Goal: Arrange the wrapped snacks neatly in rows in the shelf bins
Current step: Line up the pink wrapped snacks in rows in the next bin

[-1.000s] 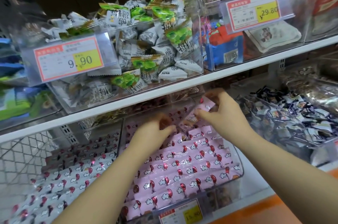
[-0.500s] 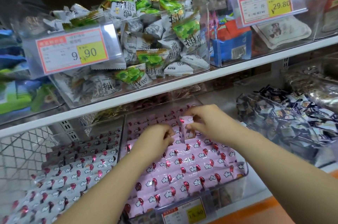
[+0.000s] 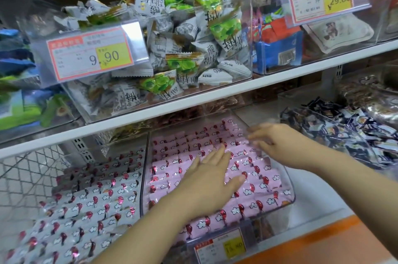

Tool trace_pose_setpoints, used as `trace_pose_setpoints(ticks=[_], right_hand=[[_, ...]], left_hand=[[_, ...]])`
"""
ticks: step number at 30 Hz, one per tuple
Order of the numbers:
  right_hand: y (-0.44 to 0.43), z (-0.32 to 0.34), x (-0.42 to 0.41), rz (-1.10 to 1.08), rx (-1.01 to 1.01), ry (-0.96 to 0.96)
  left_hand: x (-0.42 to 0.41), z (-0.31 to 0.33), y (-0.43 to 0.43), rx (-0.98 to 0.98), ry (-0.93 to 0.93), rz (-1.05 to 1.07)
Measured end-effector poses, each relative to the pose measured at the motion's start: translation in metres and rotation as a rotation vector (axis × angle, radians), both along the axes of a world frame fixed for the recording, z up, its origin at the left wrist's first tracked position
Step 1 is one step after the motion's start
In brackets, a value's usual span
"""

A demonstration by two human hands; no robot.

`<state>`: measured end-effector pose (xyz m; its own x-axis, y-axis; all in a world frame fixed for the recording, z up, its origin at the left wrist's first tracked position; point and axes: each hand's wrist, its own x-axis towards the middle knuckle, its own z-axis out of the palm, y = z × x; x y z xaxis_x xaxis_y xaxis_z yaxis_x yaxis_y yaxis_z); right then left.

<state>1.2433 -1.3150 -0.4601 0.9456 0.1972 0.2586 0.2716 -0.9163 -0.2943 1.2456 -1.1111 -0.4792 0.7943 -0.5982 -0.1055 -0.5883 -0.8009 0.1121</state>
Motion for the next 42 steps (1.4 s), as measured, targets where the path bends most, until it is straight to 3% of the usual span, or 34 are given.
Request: trace_pose_setpoints(ticks=[8, 12, 15, 19, 25, 30, 34, 42], right_hand=[[0.003, -0.007, -0.011, -0.01, 0.066, 0.086], [0.0, -0.006, -0.024, -0.029, 0.163, 0.05], [-0.005, -0.008, -0.04, -0.036, 0.263, 0.077], [-0.005, -0.015, -0.061, -0.091, 0.306, 0.117], [0.003, -0.031, -0.086, -0.19, 0.44, 0.049], [0.01, -0.045, -0.102, -0.242, 0.17, 0.013], [0.011, -0.043, -0.093, -0.252, 0.073, -0.051], [0.011, -0.048, -0.081, -0.226, 0.157, -0.156]], left_hand=[[0.018, 0.002, -0.015, 0.235, 0.078, 0.092], [0.012, 0.012, -0.019, 0.084, 0.054, 0.116], [-0.026, 0.013, -0.028, -0.072, 0.038, -0.031], [-0.048, -0.01, -0.039, 0.054, -0.069, -0.106], [-0.026, -0.018, -0.043, 0.012, -0.099, 0.006], [-0.029, -0.016, -0.038, -0.022, -0.121, -0.044], [-0.036, -0.017, -0.032, -0.026, -0.137, -0.077], [-0.025, -0.019, -0.038, 0.003, -0.112, -0.037]])
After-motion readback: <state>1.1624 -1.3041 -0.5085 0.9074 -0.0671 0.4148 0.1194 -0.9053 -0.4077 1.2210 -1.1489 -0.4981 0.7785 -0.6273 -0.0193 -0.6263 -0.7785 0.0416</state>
